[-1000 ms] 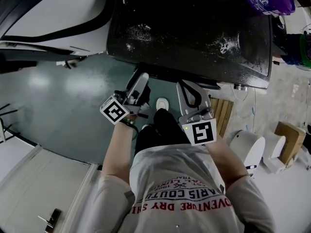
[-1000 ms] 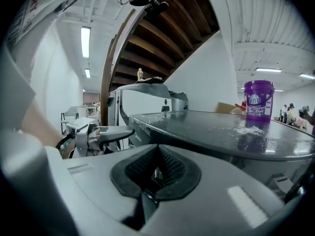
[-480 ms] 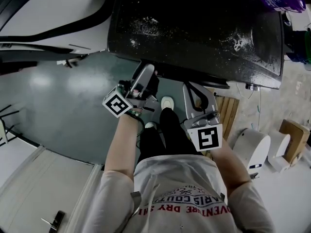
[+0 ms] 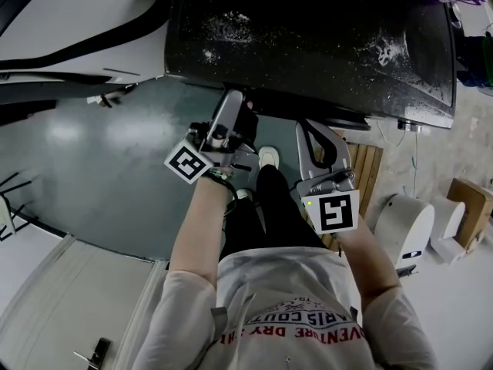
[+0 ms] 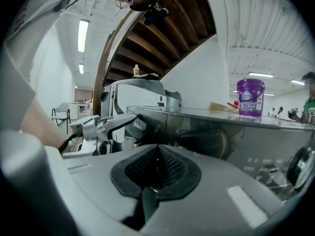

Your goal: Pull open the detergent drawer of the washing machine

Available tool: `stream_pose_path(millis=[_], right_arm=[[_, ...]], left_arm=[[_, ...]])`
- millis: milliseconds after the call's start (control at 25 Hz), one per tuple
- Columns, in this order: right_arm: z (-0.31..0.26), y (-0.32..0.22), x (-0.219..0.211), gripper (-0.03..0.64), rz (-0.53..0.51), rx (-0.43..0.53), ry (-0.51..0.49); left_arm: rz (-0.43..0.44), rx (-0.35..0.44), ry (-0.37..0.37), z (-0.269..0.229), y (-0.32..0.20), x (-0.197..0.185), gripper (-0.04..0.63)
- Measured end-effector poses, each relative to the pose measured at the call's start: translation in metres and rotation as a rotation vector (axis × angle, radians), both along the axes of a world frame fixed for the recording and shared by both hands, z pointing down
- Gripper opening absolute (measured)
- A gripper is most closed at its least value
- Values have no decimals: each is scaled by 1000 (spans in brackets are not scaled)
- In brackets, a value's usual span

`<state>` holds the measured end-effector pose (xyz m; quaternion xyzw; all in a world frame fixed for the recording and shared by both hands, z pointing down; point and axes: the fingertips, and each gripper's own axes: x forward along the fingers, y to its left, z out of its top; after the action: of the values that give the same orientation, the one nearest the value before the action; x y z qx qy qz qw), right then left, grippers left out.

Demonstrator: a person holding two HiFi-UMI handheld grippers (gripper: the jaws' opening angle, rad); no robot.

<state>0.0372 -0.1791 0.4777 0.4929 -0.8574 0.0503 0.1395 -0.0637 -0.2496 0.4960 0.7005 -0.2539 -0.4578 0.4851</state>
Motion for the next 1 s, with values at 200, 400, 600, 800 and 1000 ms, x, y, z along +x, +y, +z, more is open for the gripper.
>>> stream_pose_path(millis=[200,400,600,800,1000], right_arm=[[-5,-7,9,2,48,50,20],[-5,-4,18,2,76,85,43],[-2,9,19,2,80,93,65],[-9,21,14,2,118,106,45],[-7,41,9,2,136,87,41]], left_arm=[[11,-6,6,1,0,-1,301],[18,9,17,0,18,-5,283],[26,18,15,1,41,-9,285],[26,10,15,0,53,-11,287],[37,14,7,1,73,-14,287]])
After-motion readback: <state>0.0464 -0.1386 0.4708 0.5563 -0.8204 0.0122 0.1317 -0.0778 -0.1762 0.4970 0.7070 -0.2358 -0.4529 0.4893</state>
